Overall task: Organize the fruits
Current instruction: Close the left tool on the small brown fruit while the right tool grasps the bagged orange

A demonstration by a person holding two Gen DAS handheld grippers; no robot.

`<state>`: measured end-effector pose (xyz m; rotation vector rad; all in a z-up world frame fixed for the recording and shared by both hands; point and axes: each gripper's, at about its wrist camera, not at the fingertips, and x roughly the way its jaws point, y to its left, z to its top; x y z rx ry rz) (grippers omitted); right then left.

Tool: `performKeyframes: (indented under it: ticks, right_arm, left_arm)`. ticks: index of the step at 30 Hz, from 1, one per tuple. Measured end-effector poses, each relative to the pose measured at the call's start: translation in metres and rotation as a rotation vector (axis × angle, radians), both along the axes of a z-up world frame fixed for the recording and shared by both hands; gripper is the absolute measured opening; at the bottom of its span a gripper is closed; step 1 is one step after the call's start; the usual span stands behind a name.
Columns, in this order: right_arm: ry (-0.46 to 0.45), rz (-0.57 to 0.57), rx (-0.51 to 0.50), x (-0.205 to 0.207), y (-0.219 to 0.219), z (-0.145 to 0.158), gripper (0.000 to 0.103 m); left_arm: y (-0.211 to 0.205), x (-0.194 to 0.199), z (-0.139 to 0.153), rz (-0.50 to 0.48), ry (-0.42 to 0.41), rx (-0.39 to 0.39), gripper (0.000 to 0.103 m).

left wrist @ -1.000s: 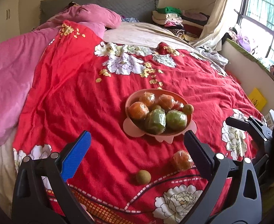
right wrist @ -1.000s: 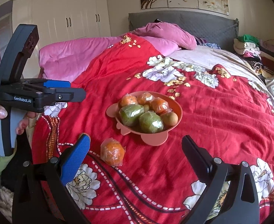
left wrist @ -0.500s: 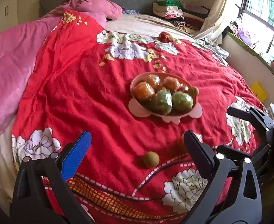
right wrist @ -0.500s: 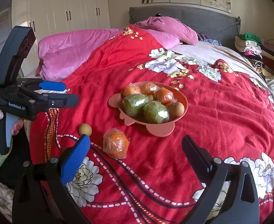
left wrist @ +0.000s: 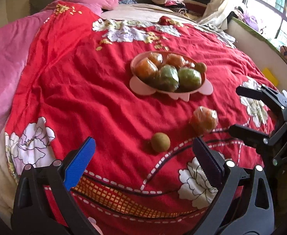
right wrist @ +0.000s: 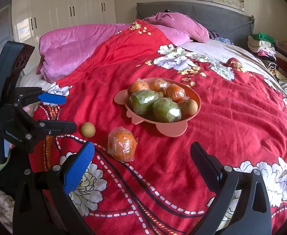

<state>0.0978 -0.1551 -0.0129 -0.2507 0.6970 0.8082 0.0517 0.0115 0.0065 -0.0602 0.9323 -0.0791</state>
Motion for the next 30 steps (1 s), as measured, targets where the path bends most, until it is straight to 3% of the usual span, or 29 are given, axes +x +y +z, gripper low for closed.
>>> performKeyframes:
  ticks: [2, 8, 10, 12, 22, 25, 28, 30]
  right_arm:
    - [0.002, 0.004, -0.005, 0.0, 0.001, -0.002, 0.098]
    - [0.006, 0.01, -0.027, 0.001, 0.004, -0.007, 0.098]
    - [0.007, 0.009, -0.034, 0.001, 0.005, -0.009, 0.098]
    - [0.012, 0.012, -0.037, 0.002, 0.005, -0.011, 0.098]
    - [0.035, 0.02, -0.049, 0.006, 0.009, -0.021, 0.097]
    - [0.038, 0.021, -0.051, 0.006, 0.01, -0.022, 0.094]
    - [0.048, 0.022, -0.052, 0.008, 0.012, -0.025, 0.081]
    - [0.052, 0.03, -0.056, 0.007, 0.014, -0.027, 0.078]
  left_arm:
    - [-0.002, 0.001, -0.003, -0.017, 0.005, 0.006, 0.09]
    - [-0.012, 0.002, -0.012, -0.092, 0.031, 0.015, 0.066]
    - [-0.014, 0.003, -0.014, -0.112, 0.034, 0.012, 0.062]
    - [-0.017, 0.006, -0.015, -0.125, 0.035, 0.011, 0.059]
    - [-0.021, 0.02, -0.028, -0.173, 0.064, -0.02, 0.025]
    - [-0.019, 0.021, -0.032, -0.176, 0.068, -0.028, 0.024]
    - [-0.015, 0.022, -0.034, -0.171, 0.066, -0.044, 0.02]
    - [-0.013, 0.022, -0.034, -0.171, 0.065, -0.06, 0.02]
